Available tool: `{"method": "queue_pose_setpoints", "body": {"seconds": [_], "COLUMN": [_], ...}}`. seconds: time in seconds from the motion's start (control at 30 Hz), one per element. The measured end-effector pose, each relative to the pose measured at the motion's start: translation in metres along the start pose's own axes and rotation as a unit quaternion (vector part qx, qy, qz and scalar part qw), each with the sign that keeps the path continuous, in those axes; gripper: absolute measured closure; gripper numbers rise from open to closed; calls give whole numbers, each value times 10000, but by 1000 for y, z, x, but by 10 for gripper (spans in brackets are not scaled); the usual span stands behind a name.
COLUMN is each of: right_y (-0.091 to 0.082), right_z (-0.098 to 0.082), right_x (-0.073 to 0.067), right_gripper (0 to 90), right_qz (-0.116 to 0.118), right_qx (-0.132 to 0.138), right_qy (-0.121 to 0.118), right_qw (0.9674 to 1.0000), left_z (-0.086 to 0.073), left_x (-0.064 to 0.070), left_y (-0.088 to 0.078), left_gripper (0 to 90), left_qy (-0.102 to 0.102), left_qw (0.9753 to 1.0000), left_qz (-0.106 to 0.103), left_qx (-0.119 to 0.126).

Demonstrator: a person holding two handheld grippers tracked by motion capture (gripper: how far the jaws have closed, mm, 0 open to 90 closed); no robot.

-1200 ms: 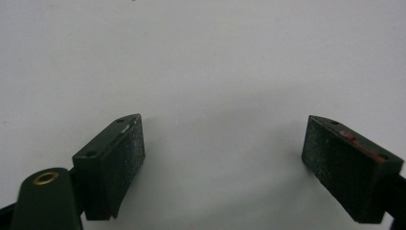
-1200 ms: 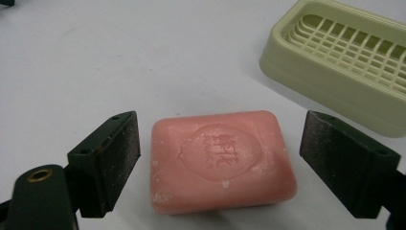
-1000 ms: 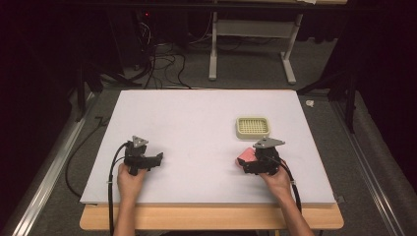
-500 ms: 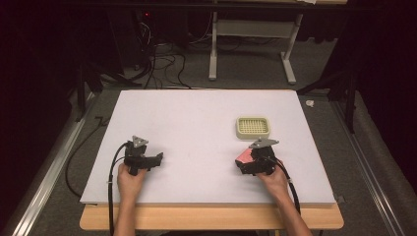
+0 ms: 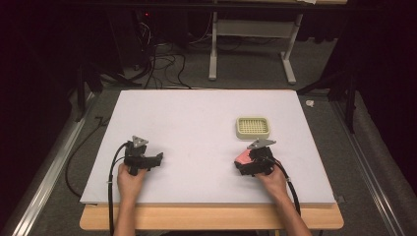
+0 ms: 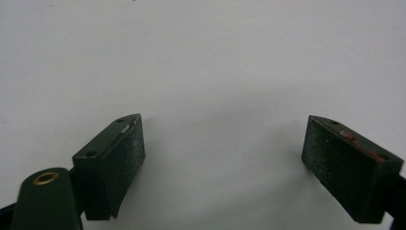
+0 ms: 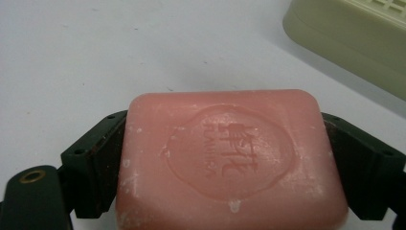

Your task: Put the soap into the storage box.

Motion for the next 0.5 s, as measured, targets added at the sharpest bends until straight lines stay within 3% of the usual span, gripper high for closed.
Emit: {"method": "queue_pose_setpoints", "body": {"seconds": [0.5], "right_y": [-1], "right_z": [3], "right_x": [-1], "right_gripper": [134], "right_qz": [-34], "right_qx": [108], "right_qy": [24], "right_qw": [9999], "left_z": [0], "left_x": [0], "left_y": [0], "left_gripper": [151], "left_qy": [2], "left_qw": [10000], "left_qz": [0], "left_qx": [-1]}}
Point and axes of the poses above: each handheld gripper's, and its own axes: y roughly forward along the jaws, z roughly out of its top, x roughly to its right, the point moved 6 cm from there along y, roughly forward along the jaws, and after that the axes turned 14 degrees about x, right-handed, at the moved point
